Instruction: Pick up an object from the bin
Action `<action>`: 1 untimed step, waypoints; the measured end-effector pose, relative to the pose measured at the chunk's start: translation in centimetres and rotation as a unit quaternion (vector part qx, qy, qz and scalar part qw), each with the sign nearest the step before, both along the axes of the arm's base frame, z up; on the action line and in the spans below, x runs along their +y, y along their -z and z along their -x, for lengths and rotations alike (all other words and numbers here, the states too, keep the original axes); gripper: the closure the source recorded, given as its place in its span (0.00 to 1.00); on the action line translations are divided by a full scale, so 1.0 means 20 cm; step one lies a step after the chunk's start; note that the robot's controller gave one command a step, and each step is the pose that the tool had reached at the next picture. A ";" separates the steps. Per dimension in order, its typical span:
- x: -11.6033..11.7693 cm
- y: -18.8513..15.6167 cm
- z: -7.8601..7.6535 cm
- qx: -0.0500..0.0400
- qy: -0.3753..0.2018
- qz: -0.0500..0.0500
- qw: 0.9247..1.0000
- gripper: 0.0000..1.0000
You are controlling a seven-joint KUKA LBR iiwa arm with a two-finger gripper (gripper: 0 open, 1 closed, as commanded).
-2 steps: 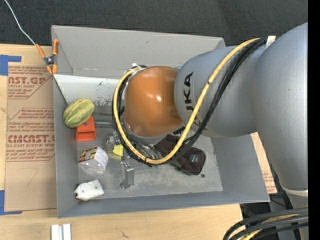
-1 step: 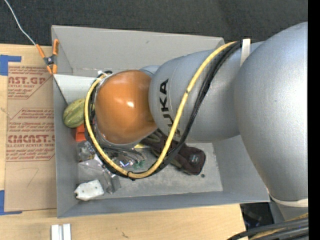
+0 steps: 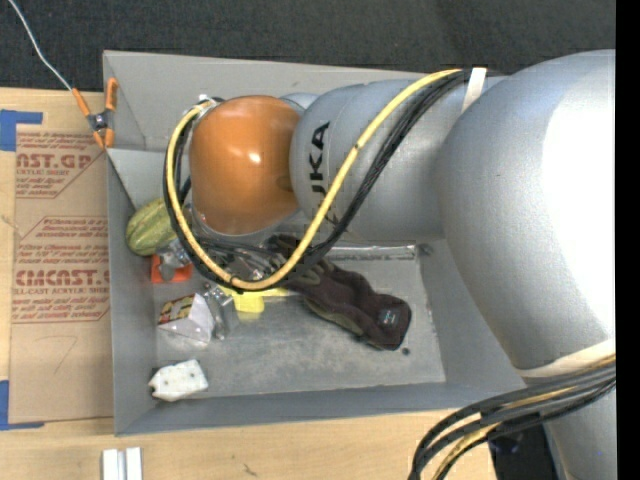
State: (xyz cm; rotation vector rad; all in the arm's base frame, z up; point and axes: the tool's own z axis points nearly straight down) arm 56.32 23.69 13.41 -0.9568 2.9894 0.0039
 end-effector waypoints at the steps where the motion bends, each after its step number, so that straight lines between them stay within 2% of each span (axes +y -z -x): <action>1: 0.04 0.33 -0.05 0.000 -0.144 0.001 0.990 0.00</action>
Offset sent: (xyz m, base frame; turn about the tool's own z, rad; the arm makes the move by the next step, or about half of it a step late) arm -0.0100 0.0079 -0.0641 -0.1511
